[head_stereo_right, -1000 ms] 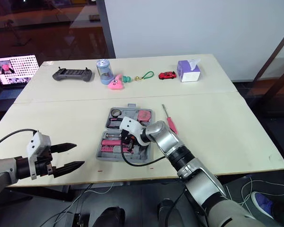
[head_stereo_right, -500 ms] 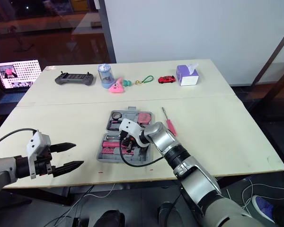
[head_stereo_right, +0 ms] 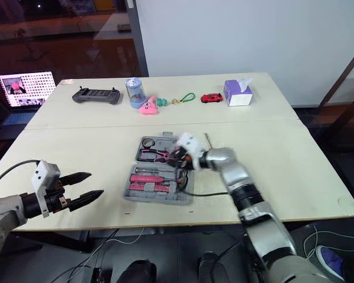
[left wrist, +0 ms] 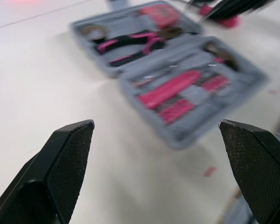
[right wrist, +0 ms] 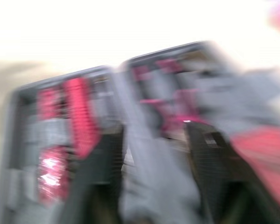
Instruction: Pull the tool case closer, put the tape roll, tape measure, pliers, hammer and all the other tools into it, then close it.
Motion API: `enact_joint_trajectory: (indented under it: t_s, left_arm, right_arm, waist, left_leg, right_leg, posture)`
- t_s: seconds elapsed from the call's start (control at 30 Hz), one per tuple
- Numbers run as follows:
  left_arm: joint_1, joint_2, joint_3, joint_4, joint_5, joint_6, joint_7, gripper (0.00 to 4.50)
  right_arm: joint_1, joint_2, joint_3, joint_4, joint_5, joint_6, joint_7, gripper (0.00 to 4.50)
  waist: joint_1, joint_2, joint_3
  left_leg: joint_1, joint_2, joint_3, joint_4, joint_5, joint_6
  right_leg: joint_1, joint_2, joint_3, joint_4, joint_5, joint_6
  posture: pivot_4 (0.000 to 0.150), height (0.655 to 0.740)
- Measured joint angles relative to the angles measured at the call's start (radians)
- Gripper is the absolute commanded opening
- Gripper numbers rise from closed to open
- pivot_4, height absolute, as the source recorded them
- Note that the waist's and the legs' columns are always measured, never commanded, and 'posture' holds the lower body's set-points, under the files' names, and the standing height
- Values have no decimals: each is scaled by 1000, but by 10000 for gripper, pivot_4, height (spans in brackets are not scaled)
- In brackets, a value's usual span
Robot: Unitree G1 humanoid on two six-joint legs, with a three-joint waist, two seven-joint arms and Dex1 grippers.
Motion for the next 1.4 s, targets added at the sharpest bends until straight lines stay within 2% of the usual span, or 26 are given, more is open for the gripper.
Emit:
enact_joint_trajectory:
  t_s: [0.03, 0.07, 0.23, 0.33, 0.53, 0.7, 0.87, 0.97, 1.2, 1.4]
  left_arm:
    - [1, -9, 12, 17, 4, -19, 7, 45000]
    - [5, -13, 23, 31, 10, -41, 15, 45000]
    - [53, -37, 103, 155, 31, -157, 41, 45000]
    - [83, -42, 165, 281, 41, -243, 61, 45000]
    - [108, -65, 245, 383, 32, -333, 71, 45000]
    - [99, -67, 244, 417, 30, -345, 26, 45000]
    - [55, -57, 237, 430, 24, -338, 1, 45000]
    - [10, -34, 201, 398, 7, -292, -47, 45000]
    - [-73, 60, 53, 171, -40, -122, -152, 45000]
    - [-136, 109, -71, -7, -44, -9, -172, 45000]
  right_arm:
    - [26, -17, -22, -16, 9, -2, -6, 41999]
    - [57, -36, -45, -27, 20, -7, -12, 44333]
    - [224, -110, -227, -94, 138, 85, -54, 44333]
    - [370, -144, -350, -202, 203, 94, -92, 44333]
    - [533, -164, -447, -218, 249, 41, -111, 44333]
    - [550, -177, -530, -177, 267, -36, -143, 44333]
    - [561, -181, -531, -140, 275, -56, -142, 44333]
    - [511, -181, -513, -144, 276, -36, -156, 44333]
    - [352, -194, -369, -258, 256, 108, -210, 44333]
    - [178, -208, -160, -286, 142, 322, -294, 44333]
  waist:
    - [-1, 0, 0]
    - [-2, 0, 0]
    - [0, 0, 2]
    - [8, -1, 2]
    - [12, -1, 3]
    - [14, -2, 3]
    - [11, -2, 3]
    - [10, -2, 4]
    - [11, 0, 5]
    - [11, 1, 7]
  left_leg:
    - [0, 0, 0, 0, 0, 0]
    - [0, 0, 0, 0, 0, 0]
    - [-1, 0, 1, 0, 0, 0]
    - [-1, 0, 1, 0, -1, 1]
    - [3, 0, 2, 1, -1, 1]
    - [4, 0, 2, 1, -1, 2]
    - [5, 0, 2, 1, -1, 2]
    - [5, 0, 2, 1, -1, 2]
    - [4, 0, 2, 1, -1, 2]
    - [3, 0, 2, 0, -1, 2]
  right_leg:
    - [0, 0, 0, 0, 0, 0]
    - [0, 0, 0, 0, 0, 0]
    - [-1, 0, 1, -1, 0, 0]
    - [0, 0, 1, -1, 0, 0]
    - [4, 0, 1, -1, 0, 0]
    - [6, 0, 0, -1, 0, 1]
    - [6, 0, 1, -1, -1, 1]
    - [6, 0, 1, -1, 0, 1]
    - [5, 0, 1, -1, 0, 1]
    - [4, 0, 1, -1, -1, 1]
  posture:
    - [1500, 7400]
    - [1500, 7400]
    - [1500, 7400]
    - [1500, 7400]
    - [1500, 7400]
    - [1500, 7400]
    - [1500, 7400]
    - [1500, 7400]
    - [1500, 7400]
    - [1500, 7400]
